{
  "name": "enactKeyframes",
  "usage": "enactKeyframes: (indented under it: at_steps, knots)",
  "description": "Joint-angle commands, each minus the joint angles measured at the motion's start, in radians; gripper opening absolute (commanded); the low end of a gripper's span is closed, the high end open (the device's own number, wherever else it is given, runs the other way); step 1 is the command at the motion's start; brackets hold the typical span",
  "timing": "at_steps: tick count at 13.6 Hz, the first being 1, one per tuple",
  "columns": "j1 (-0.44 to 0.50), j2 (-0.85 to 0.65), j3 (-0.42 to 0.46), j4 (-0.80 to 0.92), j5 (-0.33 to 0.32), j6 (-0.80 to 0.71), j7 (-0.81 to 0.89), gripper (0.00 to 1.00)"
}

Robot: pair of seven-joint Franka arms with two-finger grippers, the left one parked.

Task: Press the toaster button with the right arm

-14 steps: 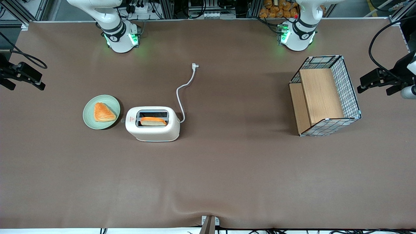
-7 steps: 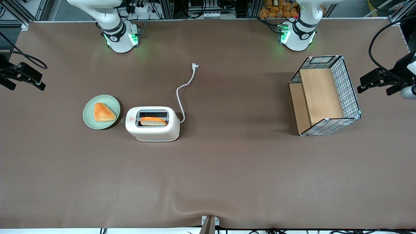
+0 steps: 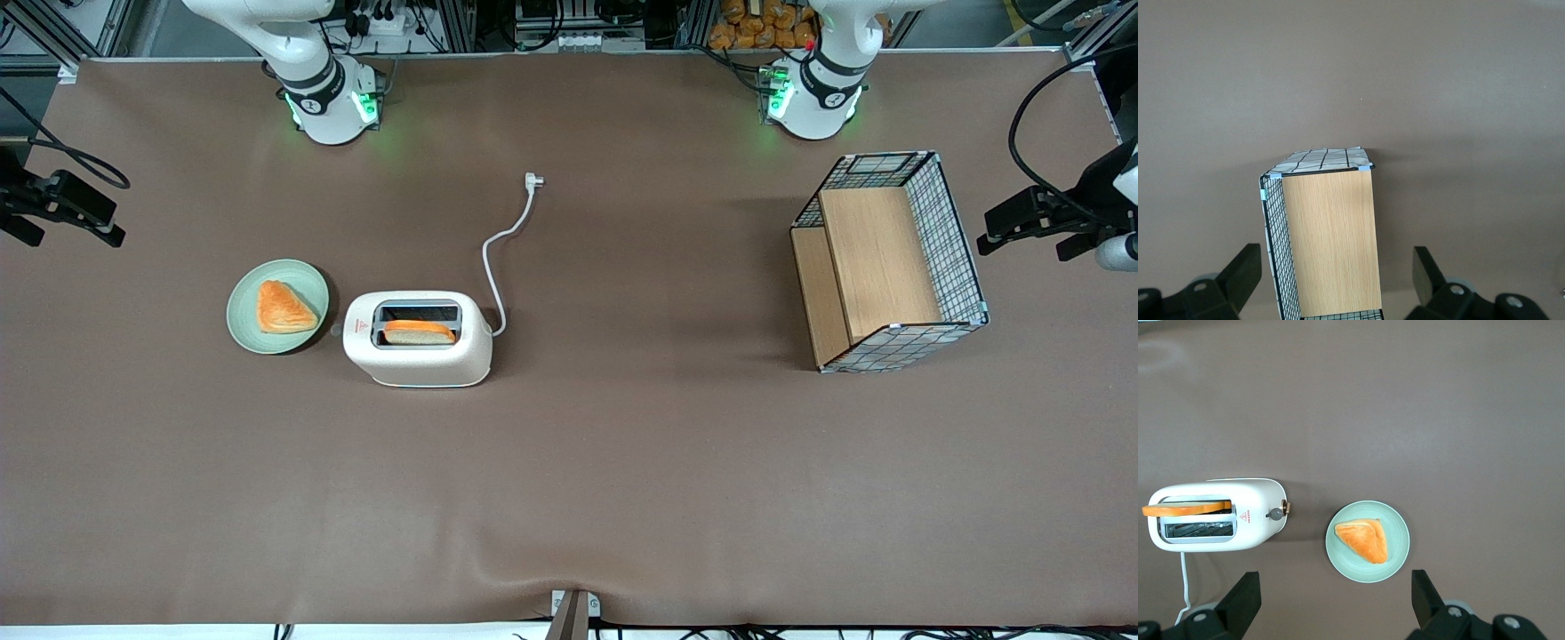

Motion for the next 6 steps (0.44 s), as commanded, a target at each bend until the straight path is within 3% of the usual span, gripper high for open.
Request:
enactKeyframes:
  at_steps: [1, 6]
  knots:
    - [0.000, -0.007, 0.004, -0.004, -0.020, -0.021, 0.010, 1.00]
    - [-0.002, -0.009, 0.004, -0.004, -0.020, -0.046, 0.008, 1.00]
